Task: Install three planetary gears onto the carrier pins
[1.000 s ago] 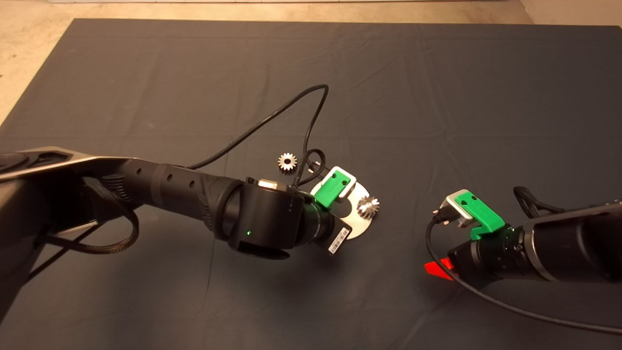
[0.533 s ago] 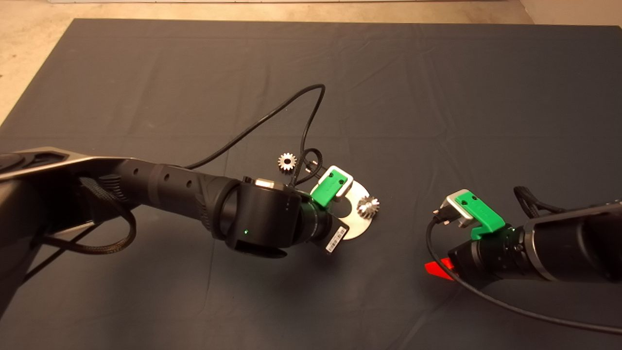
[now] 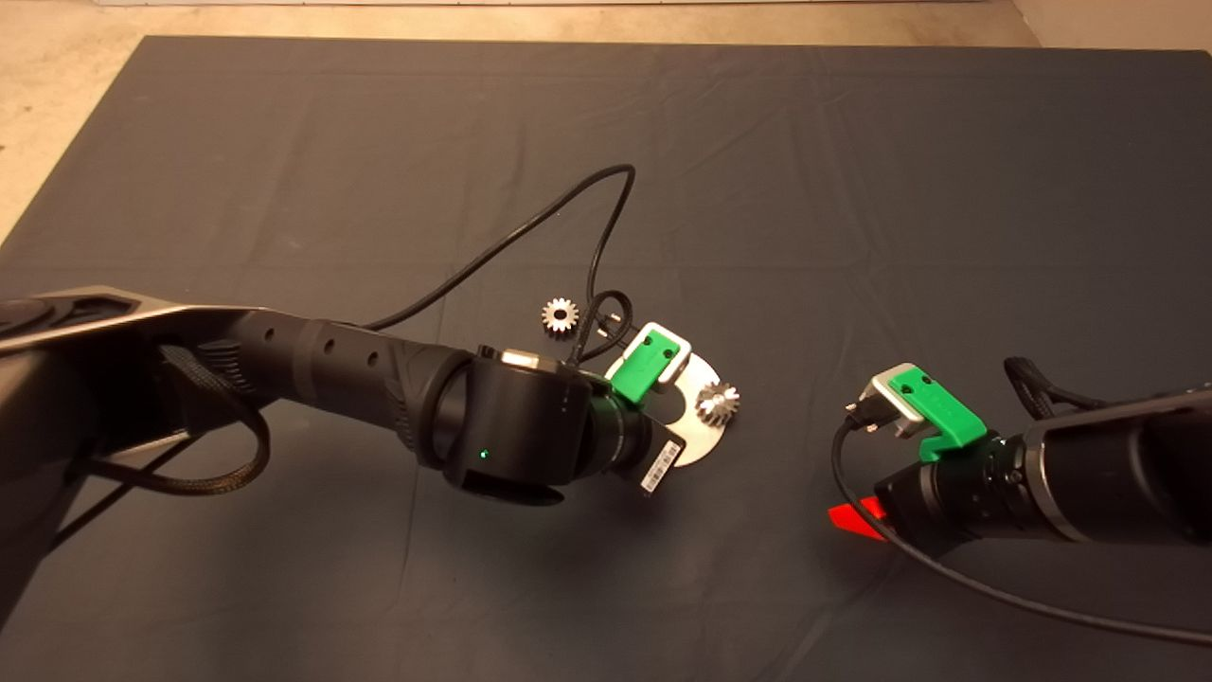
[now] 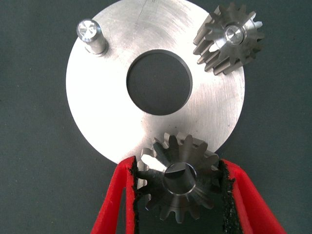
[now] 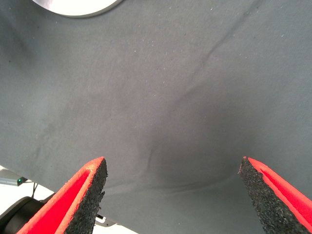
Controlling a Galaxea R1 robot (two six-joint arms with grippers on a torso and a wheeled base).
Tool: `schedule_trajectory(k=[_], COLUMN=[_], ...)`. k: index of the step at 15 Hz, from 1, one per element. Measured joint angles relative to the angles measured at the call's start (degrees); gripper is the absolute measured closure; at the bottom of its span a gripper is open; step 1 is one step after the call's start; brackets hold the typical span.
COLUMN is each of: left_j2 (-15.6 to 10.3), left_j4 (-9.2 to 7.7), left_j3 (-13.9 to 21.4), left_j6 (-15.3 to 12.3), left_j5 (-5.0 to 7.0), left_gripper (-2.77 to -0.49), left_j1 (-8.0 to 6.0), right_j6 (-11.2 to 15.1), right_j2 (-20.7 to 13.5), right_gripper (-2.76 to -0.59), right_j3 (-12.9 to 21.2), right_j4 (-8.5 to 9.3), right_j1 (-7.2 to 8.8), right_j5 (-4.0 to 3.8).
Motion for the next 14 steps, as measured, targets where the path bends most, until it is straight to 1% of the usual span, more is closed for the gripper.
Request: schedule_trajectory(k=[9,10,13,14], left_j2=[-0.04,-0.04,-0.04,-0.04], left_j4=[0.79,1.01,2.72,2.76], left_j3=[0.0,0.0,0.0,0.0], left_j6=[0.0,0.0,-0.06,-0.06], left_j5=[0.01,0.01,0.01,0.01], left_gripper=[-0.77,-0.77,-0.77,-0.77], left_j1=[0.13,0.13,0.13,0.13], right_j6=[0.0,0.0,0.0,0.0], right_j2=[0.0,-0.02,-0.01,-0.02], right_gripper=[-2.02,-2.02,-2.02,-2.02], right_j3=[0.0,0.0,0.0,0.0], right_j4=[0.39,0.41,0.44,0.48], right_j1=[0.28,0.28,0.28,0.28], right_j5=[0.0,0.0,0.02,0.0])
